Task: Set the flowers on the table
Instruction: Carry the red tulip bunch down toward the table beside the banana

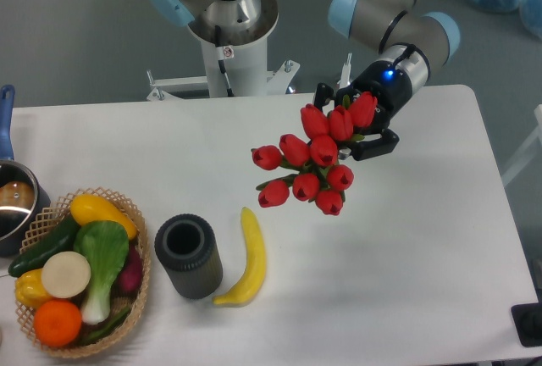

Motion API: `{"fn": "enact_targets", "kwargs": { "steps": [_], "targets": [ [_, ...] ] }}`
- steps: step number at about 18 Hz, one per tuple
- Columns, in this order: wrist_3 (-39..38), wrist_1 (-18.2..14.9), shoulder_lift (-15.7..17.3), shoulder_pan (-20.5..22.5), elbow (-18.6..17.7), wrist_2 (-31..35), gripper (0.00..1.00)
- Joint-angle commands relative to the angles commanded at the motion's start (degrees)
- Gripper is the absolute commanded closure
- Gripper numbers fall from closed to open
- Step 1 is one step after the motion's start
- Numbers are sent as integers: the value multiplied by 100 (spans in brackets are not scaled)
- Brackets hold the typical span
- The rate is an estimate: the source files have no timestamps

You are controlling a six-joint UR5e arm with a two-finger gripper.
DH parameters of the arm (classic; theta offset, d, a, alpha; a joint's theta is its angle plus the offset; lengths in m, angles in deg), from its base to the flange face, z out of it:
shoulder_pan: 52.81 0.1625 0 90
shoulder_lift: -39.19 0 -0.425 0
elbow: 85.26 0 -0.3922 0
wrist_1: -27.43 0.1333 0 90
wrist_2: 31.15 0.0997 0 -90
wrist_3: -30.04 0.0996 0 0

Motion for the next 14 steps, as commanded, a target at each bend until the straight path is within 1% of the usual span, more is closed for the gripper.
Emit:
{"fn": "enact_targets", "kwargs": {
  "steps": [5, 10, 12, 14],
  "targets": [
    [-9, -9, 9, 0, 0, 44, 68],
    [18, 0, 35, 79, 70, 632, 69],
    [0, 0, 35, 44, 158, 851, 69],
    [9, 9, 53, 0, 211, 1447, 69]
  ]
}}
